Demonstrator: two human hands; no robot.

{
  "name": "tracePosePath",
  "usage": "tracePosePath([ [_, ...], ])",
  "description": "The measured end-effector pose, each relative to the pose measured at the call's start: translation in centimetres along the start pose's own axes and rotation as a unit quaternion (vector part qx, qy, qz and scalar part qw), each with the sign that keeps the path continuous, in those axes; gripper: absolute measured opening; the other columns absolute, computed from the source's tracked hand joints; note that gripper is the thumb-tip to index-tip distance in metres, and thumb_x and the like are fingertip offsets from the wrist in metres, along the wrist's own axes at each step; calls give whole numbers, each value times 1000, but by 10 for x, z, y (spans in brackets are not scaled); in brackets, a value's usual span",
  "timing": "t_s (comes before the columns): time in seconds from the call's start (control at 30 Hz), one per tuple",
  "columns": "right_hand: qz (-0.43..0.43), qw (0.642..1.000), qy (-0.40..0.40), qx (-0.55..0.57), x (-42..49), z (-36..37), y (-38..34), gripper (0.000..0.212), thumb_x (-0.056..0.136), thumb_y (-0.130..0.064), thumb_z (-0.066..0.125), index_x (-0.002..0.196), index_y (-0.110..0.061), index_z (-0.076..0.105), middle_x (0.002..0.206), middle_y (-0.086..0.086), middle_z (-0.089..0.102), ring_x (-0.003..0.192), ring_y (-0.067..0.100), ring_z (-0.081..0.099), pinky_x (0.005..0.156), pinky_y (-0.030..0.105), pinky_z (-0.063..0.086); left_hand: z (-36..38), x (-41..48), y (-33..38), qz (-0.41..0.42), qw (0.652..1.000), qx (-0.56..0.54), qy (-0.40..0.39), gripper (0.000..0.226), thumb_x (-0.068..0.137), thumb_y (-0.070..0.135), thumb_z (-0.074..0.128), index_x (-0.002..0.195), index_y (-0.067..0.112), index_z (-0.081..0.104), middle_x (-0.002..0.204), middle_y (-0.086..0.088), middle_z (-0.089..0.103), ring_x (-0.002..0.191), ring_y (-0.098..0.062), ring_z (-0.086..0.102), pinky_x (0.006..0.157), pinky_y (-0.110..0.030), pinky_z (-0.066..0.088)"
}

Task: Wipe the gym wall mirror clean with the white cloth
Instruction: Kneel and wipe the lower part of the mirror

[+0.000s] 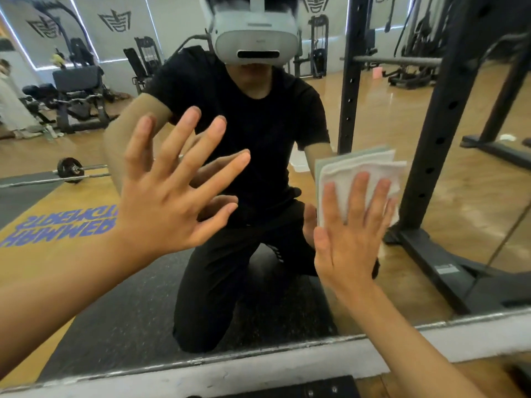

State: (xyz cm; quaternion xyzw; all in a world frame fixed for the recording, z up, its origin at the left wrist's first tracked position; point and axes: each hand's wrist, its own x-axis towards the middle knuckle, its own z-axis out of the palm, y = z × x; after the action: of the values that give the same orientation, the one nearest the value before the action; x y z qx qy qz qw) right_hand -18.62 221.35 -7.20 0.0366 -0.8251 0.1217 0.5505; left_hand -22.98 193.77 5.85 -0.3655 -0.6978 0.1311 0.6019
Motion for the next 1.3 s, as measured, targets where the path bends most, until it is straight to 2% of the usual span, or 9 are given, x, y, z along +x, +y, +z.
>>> tracePosePath([
  [0.17,-58,992,-96,-58,-68,0,43,61,111,-49,23,168,-30,9,176,8,-10,161,40,-7,124,69,9,0,1,0,-1,1000,-14,6,70,98,51,60,160,24,46,166,-18,39,155,-43,32,122,-67,17],
  [0.27,-101,991,-61,-64,2,-18,38,62,109,-51,22,167,-31,10,176,8,-10,161,39,-7,127,63,1,0,3,1,-2,1000,-18,18,69,97,50,61,159,24,48,166,-17,40,156,-42,32,124,-65,16],
  [0.4,-53,998,10,-40,116,-46,-16,63,110,-48,21,168,-25,13,174,19,4,160,45,-1,128,62,-2,-2,4,2,-7,1000,-20,21,68,96,50,62,158,24,50,165,-16,42,154,-41,34,122,-66,19],
  [0.5,-36,998,19,-37,116,-46,-29,62,110,-48,16,167,-25,9,174,17,0,160,45,-1,128,62,-2,-2,4,2,-6,1000,-17,17,69,96,52,62,158,25,49,166,-16,40,154,-40,34,120,-69,23],
  [0.77,-53,986,-135,-79,17,-45,28,61,111,-50,18,169,-32,7,176,12,-3,161,44,-3,124,68,10,1,2,-1,-5,1000,-10,5,71,94,54,62,158,25,50,169,-15,35,157,-40,31,123,-68,20],
  [0.93,-70,994,-66,-56,134,-70,-26,63,110,-55,10,168,-30,4,175,14,-6,160,43,-10,128,61,-7,0,4,1,-3,1000,-5,3,71,94,55,61,158,25,50,169,-15,35,157,-39,29,126,-65,13],
  [1.07,-70,996,-27,-57,186,-73,-70,65,110,-56,10,167,-27,7,175,16,-3,160,43,-9,128,62,-6,-1,5,-1,5,1000,-2,8,72,94,55,61,158,25,50,169,-16,34,157,-40,29,128,-64,11],
  [1.2,-136,986,-43,-92,143,-60,-28,68,109,-55,38,167,-24,21,175,14,-1,161,42,-3,128,64,1,0,5,1,2,1000,-7,10,70,95,55,60,157,25,51,169,-16,35,157,-40,30,127,-65,13],
  [1.3,-129,980,-85,-124,85,-61,26,67,109,-58,27,167,-26,19,176,13,-4,161,43,-1,127,66,4,2,5,1,2,1000,-12,7,71,94,56,62,157,25,51,169,-15,36,157,-39,30,124,-66,18],
])
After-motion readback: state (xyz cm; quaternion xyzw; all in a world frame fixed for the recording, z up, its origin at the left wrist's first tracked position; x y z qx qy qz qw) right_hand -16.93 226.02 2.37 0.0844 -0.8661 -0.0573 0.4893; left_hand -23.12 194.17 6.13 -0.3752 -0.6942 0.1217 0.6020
